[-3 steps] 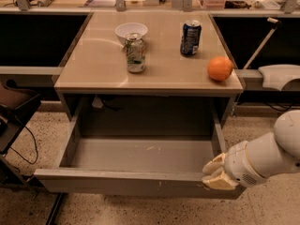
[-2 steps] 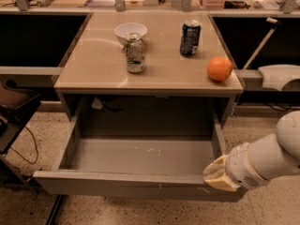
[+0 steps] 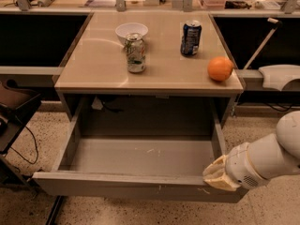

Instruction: Open top drawer

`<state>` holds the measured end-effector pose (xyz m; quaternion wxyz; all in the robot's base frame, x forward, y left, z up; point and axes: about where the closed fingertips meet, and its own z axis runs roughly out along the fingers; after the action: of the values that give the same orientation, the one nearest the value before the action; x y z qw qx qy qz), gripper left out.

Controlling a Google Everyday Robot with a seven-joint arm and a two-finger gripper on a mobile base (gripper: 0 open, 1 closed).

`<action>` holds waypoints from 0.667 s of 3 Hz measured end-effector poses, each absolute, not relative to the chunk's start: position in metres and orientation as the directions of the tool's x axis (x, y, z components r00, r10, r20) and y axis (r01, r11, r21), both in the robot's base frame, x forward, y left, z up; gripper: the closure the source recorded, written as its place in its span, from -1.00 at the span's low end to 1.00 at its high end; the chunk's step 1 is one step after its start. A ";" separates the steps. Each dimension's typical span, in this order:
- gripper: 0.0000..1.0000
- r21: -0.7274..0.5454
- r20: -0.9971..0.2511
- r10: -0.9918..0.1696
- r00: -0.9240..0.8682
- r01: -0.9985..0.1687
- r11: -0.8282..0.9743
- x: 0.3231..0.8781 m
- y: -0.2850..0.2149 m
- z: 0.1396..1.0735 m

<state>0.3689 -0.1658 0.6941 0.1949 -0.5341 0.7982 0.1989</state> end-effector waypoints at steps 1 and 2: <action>-0.30 0.109 -0.524 -0.775 -0.354 -0.930 0.350 0.369 -0.166 0.694; -0.77 0.109 -0.524 -0.775 -0.353 -0.930 0.350 0.369 -0.166 0.694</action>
Offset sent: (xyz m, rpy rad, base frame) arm 0.0000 0.0000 0.0000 0.0000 0.0000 0.0000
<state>0.3689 -0.1657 0.6941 0.1949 -0.5341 0.7982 0.1989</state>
